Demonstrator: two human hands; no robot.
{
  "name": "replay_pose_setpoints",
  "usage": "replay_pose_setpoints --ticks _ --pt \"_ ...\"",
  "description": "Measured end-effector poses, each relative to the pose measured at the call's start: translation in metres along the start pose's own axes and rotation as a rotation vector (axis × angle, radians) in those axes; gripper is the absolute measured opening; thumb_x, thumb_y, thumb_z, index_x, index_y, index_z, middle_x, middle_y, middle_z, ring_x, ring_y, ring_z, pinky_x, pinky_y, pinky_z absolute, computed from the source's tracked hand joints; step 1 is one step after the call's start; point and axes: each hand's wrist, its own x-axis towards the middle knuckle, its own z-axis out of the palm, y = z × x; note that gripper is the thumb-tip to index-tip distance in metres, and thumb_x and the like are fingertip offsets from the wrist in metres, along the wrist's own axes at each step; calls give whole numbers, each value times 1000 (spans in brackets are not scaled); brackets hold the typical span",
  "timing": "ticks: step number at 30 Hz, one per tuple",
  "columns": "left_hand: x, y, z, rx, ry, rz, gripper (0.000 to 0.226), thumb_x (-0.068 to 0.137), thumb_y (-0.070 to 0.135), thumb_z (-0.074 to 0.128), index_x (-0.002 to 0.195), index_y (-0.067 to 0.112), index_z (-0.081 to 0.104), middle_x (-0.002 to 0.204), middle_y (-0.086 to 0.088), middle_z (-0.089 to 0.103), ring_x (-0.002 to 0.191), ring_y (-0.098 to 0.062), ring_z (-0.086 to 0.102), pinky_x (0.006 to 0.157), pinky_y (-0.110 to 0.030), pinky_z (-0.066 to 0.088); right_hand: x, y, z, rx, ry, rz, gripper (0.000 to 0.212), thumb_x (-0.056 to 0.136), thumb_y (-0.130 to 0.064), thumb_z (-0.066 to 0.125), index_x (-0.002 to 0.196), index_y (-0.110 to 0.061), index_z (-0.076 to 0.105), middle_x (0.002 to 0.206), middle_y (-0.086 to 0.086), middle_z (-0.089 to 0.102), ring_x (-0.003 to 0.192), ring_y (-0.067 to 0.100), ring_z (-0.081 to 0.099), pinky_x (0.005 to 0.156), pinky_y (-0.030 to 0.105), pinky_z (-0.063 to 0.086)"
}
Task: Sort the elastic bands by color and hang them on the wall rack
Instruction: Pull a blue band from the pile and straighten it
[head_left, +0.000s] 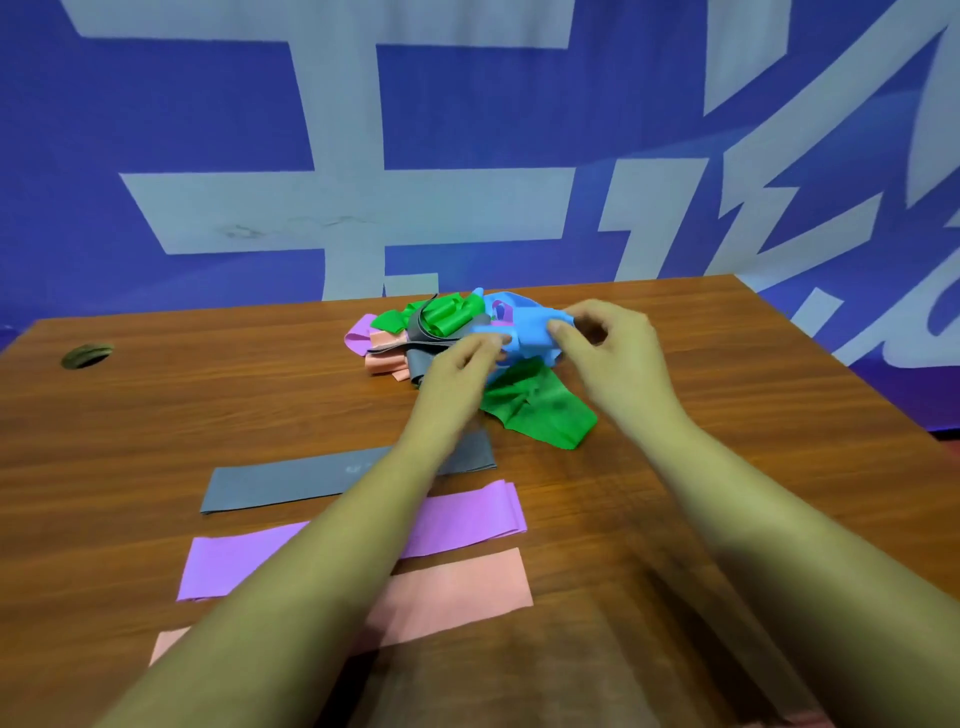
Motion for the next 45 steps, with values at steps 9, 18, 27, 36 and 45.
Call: replay_pose_setpoints --ticks 9,18,27,36,45 --pt "-31 80 -20 -64 -24 227 8 84 27 66 85 20 63 82 5 64 80 -9 57 77 -26 46 -9 -81 -37 191 -81 -33 21 91 -17 65 80 1 68 68 15 64 59 6 52 57 23 41" --pt "-67 134 -43 -16 -12 277 22 89 30 66 86 9 64 79 -9 63 75 -13 55 70 -33 43 -33 -121 -60 483 -187 53 21 83 -24 72 88 -4 69 72 0 69 68 9 65 64 27 47" --pt "-104 140 -47 -49 -15 117 26 80 54 64 92 31 61 76 -11 57 69 -19 51 64 -36 39 -57 -139 -69 418 -186 135 33 94 -32 62 71 -8 64 58 -3 63 57 10 58 59 26 48" --pt "-120 145 -43 -26 -28 217 8 95 21 61 93 16 67 81 -7 57 63 -7 51 56 -13 41 -72 -148 -82 228 -184 76 48 95 -40 57 68 -1 63 55 3 62 52 10 57 63 34 49" --pt "-122 143 -27 -75 -124 207 18 98 23 54 81 22 59 73 4 57 70 -11 53 64 -24 46 -68 -149 -103 -68 -234 -148 3 87 -23 68 88 -22 70 81 -1 70 72 9 61 70 34 51"
